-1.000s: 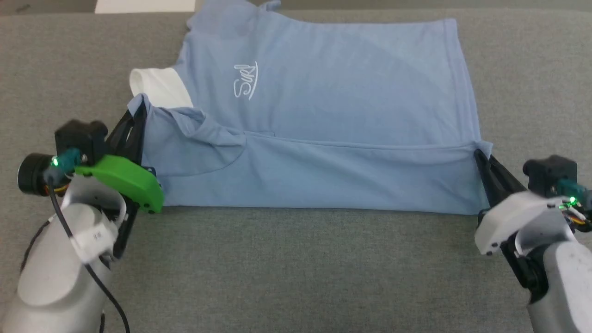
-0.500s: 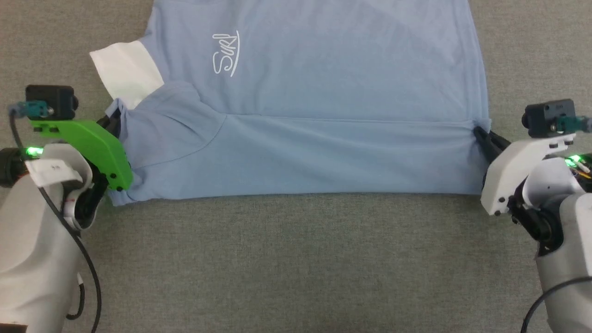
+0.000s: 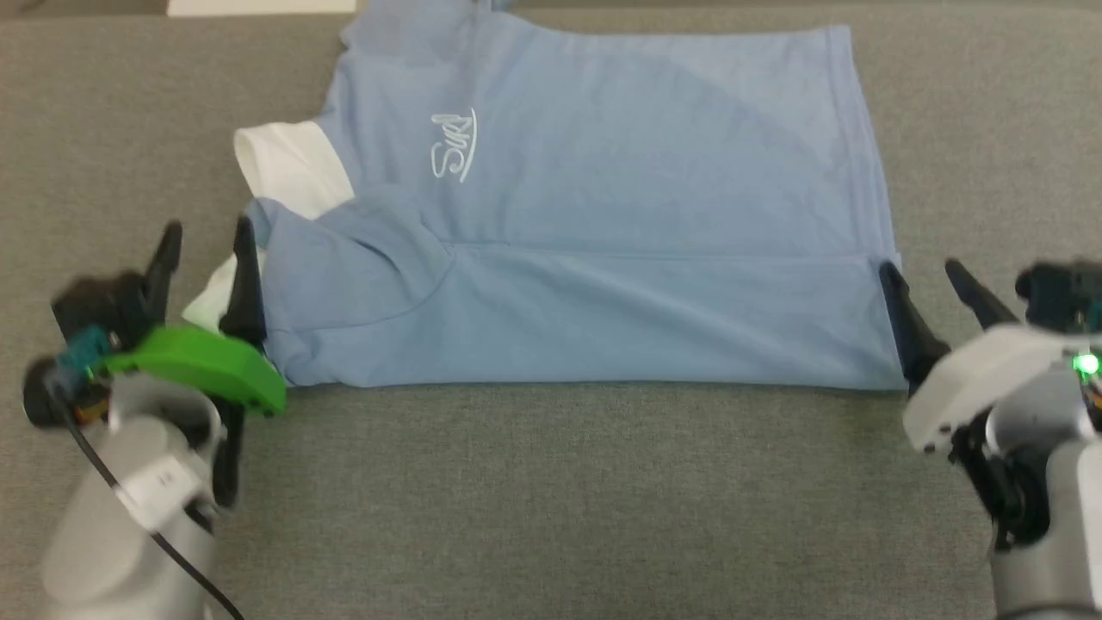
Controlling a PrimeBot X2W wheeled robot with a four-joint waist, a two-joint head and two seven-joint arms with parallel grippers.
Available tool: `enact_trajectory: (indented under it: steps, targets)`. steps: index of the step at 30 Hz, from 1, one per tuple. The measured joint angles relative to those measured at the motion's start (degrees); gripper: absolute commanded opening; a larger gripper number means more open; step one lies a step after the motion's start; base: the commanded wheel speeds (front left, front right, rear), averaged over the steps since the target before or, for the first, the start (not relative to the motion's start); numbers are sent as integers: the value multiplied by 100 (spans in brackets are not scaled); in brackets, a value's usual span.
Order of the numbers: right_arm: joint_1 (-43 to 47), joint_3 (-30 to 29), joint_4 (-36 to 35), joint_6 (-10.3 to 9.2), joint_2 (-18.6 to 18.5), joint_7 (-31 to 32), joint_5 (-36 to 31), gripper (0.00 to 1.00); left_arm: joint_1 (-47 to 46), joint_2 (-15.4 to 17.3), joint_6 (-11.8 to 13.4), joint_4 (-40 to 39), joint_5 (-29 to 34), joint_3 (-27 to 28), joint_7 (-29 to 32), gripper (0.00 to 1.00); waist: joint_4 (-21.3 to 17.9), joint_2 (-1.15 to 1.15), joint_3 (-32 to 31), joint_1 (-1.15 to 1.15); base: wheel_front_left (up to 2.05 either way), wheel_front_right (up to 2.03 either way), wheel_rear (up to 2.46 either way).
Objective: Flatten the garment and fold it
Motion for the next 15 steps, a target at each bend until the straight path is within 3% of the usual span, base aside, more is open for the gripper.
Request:
enact_trajectory:
  steps: [9, 15]
  targets:
    - [926, 148, -380, 0, 323, -1646, -48, 100, 1095, -427, 605, -422, 64, 49, -196, 100, 21, 0, -548, 0, 0, 0, 0]
    - [1229, 325, -417, 0, 403, -2197, -57, 100, 1381, -552, 888, -310, -279, 190, 494, 100, -181, 0, -658, 0, 0, 0, 0]
